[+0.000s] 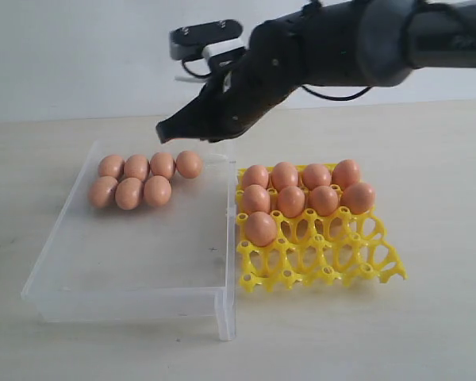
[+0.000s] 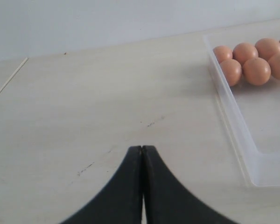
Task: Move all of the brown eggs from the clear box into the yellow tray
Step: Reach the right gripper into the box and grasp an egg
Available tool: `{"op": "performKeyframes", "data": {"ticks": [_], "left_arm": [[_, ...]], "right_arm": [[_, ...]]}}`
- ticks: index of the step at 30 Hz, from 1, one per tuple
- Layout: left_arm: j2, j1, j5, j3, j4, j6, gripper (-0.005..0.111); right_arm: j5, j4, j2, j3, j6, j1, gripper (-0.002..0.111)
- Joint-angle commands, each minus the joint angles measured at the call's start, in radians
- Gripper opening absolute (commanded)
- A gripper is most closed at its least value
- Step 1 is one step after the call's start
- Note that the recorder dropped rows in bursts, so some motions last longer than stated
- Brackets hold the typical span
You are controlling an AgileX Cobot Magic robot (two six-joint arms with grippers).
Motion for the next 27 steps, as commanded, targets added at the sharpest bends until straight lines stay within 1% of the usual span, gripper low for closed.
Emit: {"op": "performKeyframes", "data": {"ticks": [1, 4, 7, 9, 13, 16, 17, 19, 27], "left_arm": [[0.001, -0.006, -0.009, -0.004, -0.002, -0.005, 0.0], [0.001, -0.006, -0.009, -0.004, -0.002, -0.005, 0.0], [0.001, -0.006, -0.009, -0.004, -0.002, -0.005, 0.0], [0.001, -0.006, -0.009, -0.004, -0.002, -0.005, 0.0], [0.001, -0.006, -0.009, -0.004, -0.002, -0.005, 0.0], [0.001, -0.006, -0.009, -0.004, -0.002, -0.005, 0.0], [0.001, -0.006, -0.009, -0.004, -0.002, -0.005, 0.0], [0.001, -0.006, -0.009, -0.004, -0.002, -0.005, 0.0], [0.001, -0.006, -0.009, -0.004, -0.002, -0.005, 0.0]], "right_arm": [[0.121, 0.126, 0.166, -0.165, -0.062, 0.049, 0.0], [0.163, 0.198, 0.261, -0.284, -0.048, 0.059, 0.003], [0.199, 0.253, 0.34, -0.388, -0.031, 0.061, 0.011], [0.216, 0.254, 0.371, -0.432, 0.0, 0.061, 0.017], [0.231, 0.223, 0.411, -0.506, 0.048, 0.061, 0.034], [0.223, 0.175, 0.411, -0.515, 0.106, 0.061, 0.049], [0.222, 0.166, 0.411, -0.515, 0.118, 0.061, 0.052], [0.222, 0.168, 0.411, -0.515, 0.12, 0.061, 0.054], [0.233, 0.174, 0.399, -0.515, 0.12, 0.061, 0.054]]}}
